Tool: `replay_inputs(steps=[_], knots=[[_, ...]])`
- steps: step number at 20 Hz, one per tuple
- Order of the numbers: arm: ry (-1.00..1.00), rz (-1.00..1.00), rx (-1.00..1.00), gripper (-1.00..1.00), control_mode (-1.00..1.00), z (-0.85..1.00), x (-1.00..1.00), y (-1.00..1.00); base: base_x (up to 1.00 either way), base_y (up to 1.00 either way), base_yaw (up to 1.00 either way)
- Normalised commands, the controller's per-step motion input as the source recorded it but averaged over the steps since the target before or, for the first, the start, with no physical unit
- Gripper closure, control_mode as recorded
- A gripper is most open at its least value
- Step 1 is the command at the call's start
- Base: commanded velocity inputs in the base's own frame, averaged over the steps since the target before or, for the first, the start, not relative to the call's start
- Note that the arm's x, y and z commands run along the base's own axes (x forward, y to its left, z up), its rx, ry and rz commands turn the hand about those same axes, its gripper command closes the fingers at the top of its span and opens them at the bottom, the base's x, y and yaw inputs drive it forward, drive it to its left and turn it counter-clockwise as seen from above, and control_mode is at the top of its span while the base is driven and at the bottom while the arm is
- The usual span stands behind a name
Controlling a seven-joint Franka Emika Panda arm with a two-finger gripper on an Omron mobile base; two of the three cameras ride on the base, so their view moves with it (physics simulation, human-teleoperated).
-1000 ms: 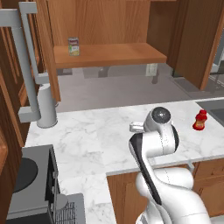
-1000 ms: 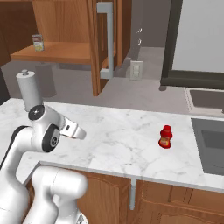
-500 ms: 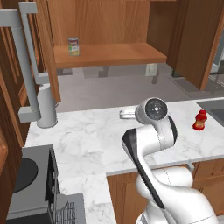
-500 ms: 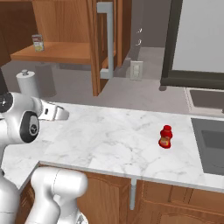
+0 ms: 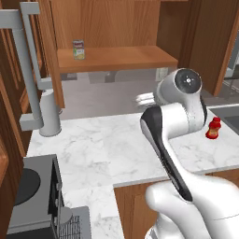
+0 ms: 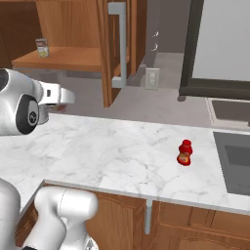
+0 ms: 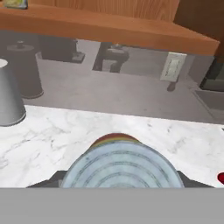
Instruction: Restock the canned food cabinet by taking the new fresh canned food from the counter and placing it in the cabinet. Then, take the old canned food from the cabinet and place it on the counter.
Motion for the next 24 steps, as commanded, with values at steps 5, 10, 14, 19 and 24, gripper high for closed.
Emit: replay_inputs(steps=[5,10,14,19,24], knots=[[-0.09,0.03,-0.05,1.0,-1.0,0.31,-0.18,0.07,0.0,0.0,0.0],[-0.09,0.0,0.0,1.0,-1.0,0.29,0.21,0.03,0.0,0.0,0.0],[0.0,0.0,0.0,1.0,-1.0,0.21,0.9,0.07,0.0,0.0,0.0],[0.0,0.0,0.0,1.0,-1.0,0.33,1.0,0.15,0.0,0.0,0.0],[-0.04,0.0,0.0,1.0,-1.0,0.23,1.0,0.13,0.0,0.0,0.0]])
